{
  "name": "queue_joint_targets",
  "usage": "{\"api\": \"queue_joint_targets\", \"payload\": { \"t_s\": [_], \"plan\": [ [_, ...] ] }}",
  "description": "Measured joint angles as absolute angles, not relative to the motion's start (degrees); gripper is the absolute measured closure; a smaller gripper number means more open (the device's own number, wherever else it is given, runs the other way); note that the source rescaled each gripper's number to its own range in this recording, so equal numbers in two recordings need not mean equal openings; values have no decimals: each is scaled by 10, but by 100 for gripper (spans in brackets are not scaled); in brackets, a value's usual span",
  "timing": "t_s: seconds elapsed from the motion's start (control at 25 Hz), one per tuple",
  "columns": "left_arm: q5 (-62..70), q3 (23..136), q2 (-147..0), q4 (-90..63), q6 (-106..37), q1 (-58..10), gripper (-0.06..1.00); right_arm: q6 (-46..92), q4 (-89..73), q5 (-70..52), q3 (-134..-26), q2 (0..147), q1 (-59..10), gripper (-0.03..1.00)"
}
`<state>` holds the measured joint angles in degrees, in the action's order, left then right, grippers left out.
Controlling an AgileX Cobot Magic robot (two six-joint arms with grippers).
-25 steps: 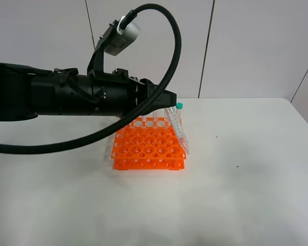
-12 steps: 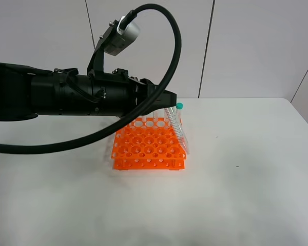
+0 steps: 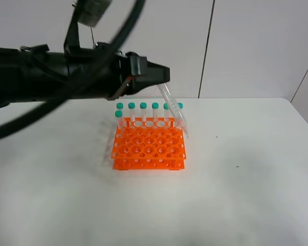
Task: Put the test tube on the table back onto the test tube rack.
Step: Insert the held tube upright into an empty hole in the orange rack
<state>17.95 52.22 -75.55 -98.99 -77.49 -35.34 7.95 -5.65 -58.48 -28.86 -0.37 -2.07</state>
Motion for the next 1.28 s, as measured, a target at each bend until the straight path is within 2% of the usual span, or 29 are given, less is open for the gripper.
{"api": "queue_joint_targets", "payload": {
  "t_s": [0.16, 0.4, 0.52, 0.64, 0.72, 0.84, 1.0, 1.12, 1.28],
  "plan": [
    [167, 523, -708, -979, -774, -353, 94, 80, -56, -585, -289, -4, -21, -3],
    [111, 523, -688, -887, -774, -348, 94, 80, -56, -585, -289, -4, -21, -3],
    [86, 523, -688, -811, -774, -327, 94, 80, -56, -585, -289, -4, -21, -3],
    [70, 523, -688, -663, -735, -322, 94, 79, -56, -585, -289, -4, -21, -3],
    [57, 523, -688, -520, -661, -323, 94, 79, -56, -585, -289, -4, -21, -3],
    [16, 521, -689, -293, -455, -331, 94, 79, -56, -585, -288, -4, -21, -3],
    [-65, 507, -692, -84, -202, -334, 94, 79, -56, -585, -288, -4, -21, -3],
    [-117, 498, -717, -5, -99, -333, 94, 79, -56, -585, -288, -4, -21, -3],
    [-156, 496, -788, 20, -66, -333, 94, 79, -56, -585, -288, -4, -21, -3]
  ]
}}
